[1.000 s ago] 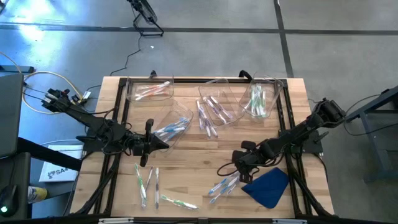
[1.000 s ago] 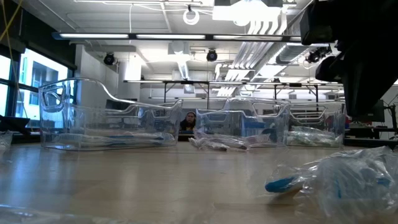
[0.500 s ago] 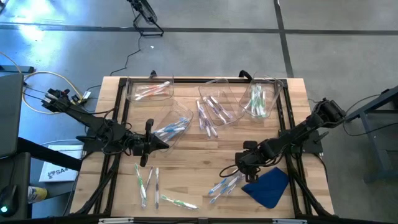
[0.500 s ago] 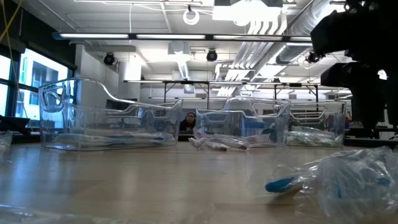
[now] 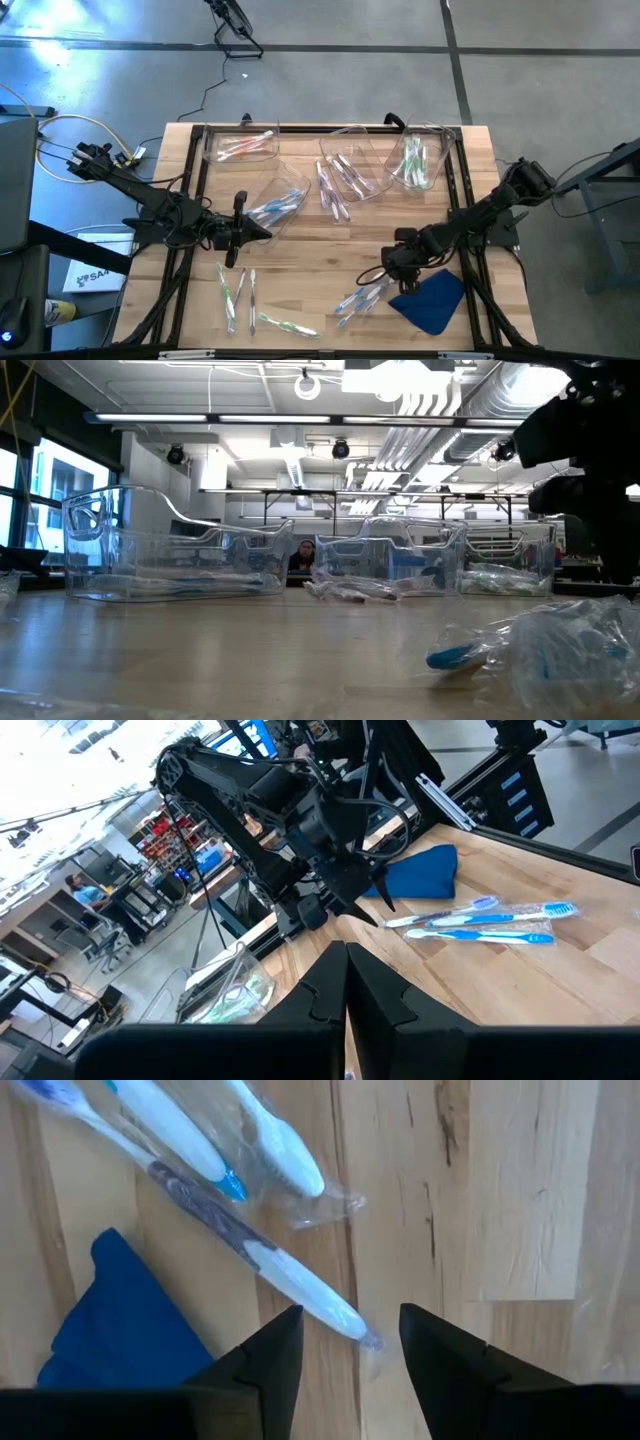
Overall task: Pick & Place Toothbrushes
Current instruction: Put the purple toothbrush into the top center transparent bin
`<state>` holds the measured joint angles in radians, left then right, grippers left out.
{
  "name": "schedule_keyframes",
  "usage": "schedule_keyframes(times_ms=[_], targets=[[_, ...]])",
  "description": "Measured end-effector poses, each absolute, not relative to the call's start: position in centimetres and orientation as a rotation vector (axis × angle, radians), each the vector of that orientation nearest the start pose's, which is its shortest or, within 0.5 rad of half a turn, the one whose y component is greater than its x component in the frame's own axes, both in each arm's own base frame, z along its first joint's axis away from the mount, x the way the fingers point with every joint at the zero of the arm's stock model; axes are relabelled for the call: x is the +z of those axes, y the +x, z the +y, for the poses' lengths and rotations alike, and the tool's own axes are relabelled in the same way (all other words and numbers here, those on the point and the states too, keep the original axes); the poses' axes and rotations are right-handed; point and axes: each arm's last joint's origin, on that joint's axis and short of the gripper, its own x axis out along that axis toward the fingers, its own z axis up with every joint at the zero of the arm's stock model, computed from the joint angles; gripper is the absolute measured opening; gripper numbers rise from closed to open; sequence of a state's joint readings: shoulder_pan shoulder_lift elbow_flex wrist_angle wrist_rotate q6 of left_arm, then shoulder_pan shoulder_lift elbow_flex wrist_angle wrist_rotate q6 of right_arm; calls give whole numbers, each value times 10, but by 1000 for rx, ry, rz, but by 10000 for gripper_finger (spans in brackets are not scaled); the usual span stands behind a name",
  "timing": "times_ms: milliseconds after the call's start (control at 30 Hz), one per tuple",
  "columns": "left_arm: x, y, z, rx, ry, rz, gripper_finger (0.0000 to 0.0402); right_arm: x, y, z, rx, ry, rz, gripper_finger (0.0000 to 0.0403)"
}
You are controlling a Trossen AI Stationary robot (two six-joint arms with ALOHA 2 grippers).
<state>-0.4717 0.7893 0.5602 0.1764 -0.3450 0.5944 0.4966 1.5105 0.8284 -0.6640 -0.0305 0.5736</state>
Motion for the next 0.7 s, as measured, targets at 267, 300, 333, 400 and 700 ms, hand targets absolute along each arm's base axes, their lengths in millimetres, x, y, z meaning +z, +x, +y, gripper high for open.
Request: schedule_keyframes(times_ms=[267, 300, 333, 400, 700], targets=[[289, 166, -74, -137, 617, 9, 0, 166, 220, 140, 112, 88, 1307, 187], [289, 166, -74, -137, 617, 9, 0, 166, 219, 142, 126, 71, 1299, 190], [289, 166, -74, -137, 617, 9, 0, 166, 218, 144, 131, 49, 1292, 193], [289, 166, -74, -137, 617, 9, 0, 166, 217, 145, 119, 21, 1278, 195], [289, 166, -74, -137, 617, 9, 0, 161, 215, 144, 101, 29, 1258, 195]])
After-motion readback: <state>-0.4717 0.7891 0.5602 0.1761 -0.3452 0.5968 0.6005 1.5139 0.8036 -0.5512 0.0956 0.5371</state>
